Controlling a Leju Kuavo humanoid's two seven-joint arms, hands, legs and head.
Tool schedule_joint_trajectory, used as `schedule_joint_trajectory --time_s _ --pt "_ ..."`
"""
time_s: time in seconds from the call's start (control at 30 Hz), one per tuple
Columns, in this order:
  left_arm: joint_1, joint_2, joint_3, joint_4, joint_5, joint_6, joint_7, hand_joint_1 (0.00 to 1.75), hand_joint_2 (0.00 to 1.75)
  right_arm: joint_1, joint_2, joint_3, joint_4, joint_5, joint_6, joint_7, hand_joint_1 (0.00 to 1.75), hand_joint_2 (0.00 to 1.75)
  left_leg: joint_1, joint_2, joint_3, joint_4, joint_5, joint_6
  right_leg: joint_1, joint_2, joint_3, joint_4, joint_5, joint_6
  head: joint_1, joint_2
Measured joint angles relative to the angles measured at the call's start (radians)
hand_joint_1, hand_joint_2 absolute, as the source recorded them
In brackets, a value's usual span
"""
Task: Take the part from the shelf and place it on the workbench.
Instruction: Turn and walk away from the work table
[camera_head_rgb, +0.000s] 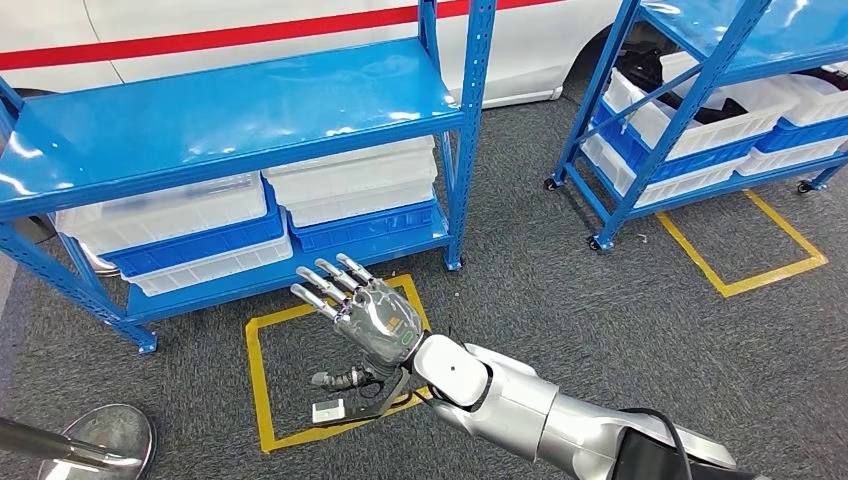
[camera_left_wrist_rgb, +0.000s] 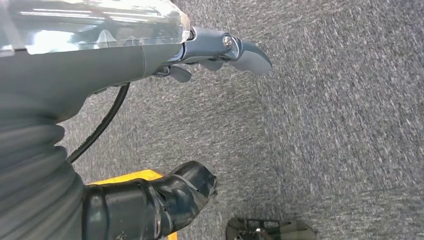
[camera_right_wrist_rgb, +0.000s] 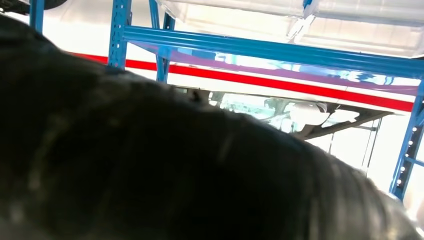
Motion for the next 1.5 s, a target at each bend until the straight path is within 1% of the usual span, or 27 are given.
schedule_joint_trajectory --time_s 0.07,0.13,0.17,0.3,0.43,0.57,1.23,1.4,1.5 --pt "0.000 0.000 0.000 0.000 0.000 0.000 0.000 0.00 1.75 0.000 -0.001 0.000 -0.001 0.003 -0.001 0.000 0.00 0.87 0.000 0.000 0.000 0.000 0.000 -0.001 0.000 0.000 0.000 0.000 0.000 -0.001 0.000 0.000" --pt "0.000 0.000 0.000 0.000 0.002 0.000 -0.001 0.00 1.75 0.000 -0.002 0.000 -0.003 0.006 -0.001 -0.001 0.00 0.00 0.000 0.000 0.000 0.000 0.000 -0.003 0.000 0.000 0.000 0.000 -0.001 -0.001 0.000 0.000" --pt "0.000 0.000 0.000 0.000 0.003 0.000 -0.002 0.00 1.75 0.000 -0.002 -0.001 -0.003 0.007 -0.001 -0.001 0.00 0.00 0.000 0.000 0.000 0.000 0.000 -0.003 0.000 0.000 0.000 0.000 -0.001 -0.001 0.000 0.000" --pt "0.000 0.000 0.000 0.000 0.005 -0.005 -0.009 0.00 0.00 0.000 -0.004 -0.001 -0.003 0.009 0.000 -0.002 0.00 0.00 0.000 0.000 0.000 0.000 0.000 -0.003 0.000 0.000 0.000 0.000 -0.001 -0.001 0.000 0.000" --pt "0.000 0.000 0.000 0.000 0.006 -0.007 -0.012 0.00 1.75 0.000 -0.007 -0.001 -0.004 0.010 0.001 -0.002 0.00 0.00 0.000 0.000 0.000 0.000 0.000 -0.003 -0.001 0.000 0.000 0.000 -0.001 -0.001 0.000 0.000" --pt "0.000 0.000 0.000 0.000 0.006 -0.007 -0.011 0.00 1.75 0.000 -0.008 -0.001 -0.005 0.010 0.002 -0.002 0.00 1.75 0.000 0.000 0.000 0.000 0.000 -0.003 -0.001 0.000 0.000 0.000 0.000 -0.001 0.000 0.000" --pt "0.000 0.000 0.000 0.000 0.004 -0.007 -0.002 0.00 1.75 0.000 -0.010 -0.001 -0.005 0.010 0.005 -0.002 0.00 1.75 0.000 0.000 0.000 0.000 0.000 -0.003 -0.002 0.000 0.000 0.000 -0.001 -0.001 0.000 0.000" --pt "0.002 0.000 0.000 0.000 0.004 -0.001 0.041 0.00 1.75 0.000 -0.010 -0.001 -0.005 0.013 0.015 -0.005 0.00 1.75 0.000 0.000 0.000 0.000 0.000 -0.003 -0.002 0.000 0.000 0.000 -0.001 -0.001 0.000 0.000" --pt "0.007 0.004 -0.005 -0.001 0.020 -0.011 0.030 0.00 0.44 0.007 -0.010 -0.008 -0.001 0.004 0.015 -0.001 0.00 1.75 0.000 0.000 0.000 0.000 0.000 -0.003 -0.002 0.000 0.000 0.000 -0.001 -0.001 0.000 0.000"
